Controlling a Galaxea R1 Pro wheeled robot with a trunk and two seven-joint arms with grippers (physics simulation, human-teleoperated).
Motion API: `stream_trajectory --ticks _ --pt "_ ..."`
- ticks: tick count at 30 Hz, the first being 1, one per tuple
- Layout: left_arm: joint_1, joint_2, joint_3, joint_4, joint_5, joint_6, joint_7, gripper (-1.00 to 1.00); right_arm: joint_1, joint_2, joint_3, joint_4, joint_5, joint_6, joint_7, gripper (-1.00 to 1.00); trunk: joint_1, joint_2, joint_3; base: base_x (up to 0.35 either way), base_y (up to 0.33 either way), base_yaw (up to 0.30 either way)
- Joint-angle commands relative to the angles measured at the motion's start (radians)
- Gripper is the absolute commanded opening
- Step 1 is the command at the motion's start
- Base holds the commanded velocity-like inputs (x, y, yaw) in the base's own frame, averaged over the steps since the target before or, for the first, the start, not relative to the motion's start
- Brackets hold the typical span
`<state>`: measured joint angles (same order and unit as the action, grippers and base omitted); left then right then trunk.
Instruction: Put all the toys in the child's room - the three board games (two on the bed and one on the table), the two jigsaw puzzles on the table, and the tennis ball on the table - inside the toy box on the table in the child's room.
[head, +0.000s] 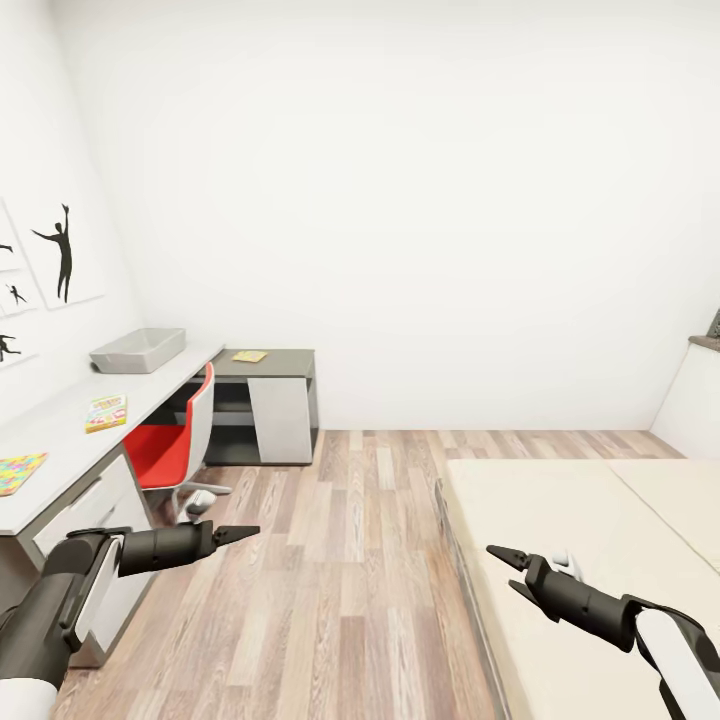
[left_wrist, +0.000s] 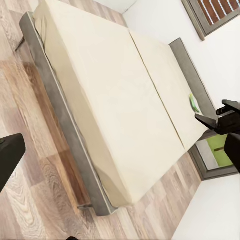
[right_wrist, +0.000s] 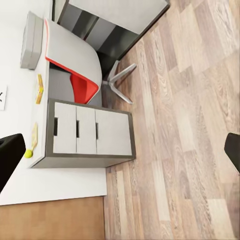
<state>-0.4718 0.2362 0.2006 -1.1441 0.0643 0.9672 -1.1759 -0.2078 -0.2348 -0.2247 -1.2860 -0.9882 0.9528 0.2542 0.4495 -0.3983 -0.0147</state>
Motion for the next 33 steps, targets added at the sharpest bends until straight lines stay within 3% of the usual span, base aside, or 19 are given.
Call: stream_trajectory --ticks 1,33 --pt "-0.001 0.000 0.000 0.000 0.003 0.008 -0.001 1.00 -0.001 0.000 -0.001 0.001 0.009 0.004 0.010 1.00 0.001 -0.002 -0.002 0.000 -0.253 0.000" --pt "-0.001 0.000 -0.001 0.000 0.003 0.008 0.001 1.00 -0.001 0.000 -0.002 0.002 0.009 0.003 0.012 1.00 0.001 -0.002 -0.002 0.000 -0.271 0.000"
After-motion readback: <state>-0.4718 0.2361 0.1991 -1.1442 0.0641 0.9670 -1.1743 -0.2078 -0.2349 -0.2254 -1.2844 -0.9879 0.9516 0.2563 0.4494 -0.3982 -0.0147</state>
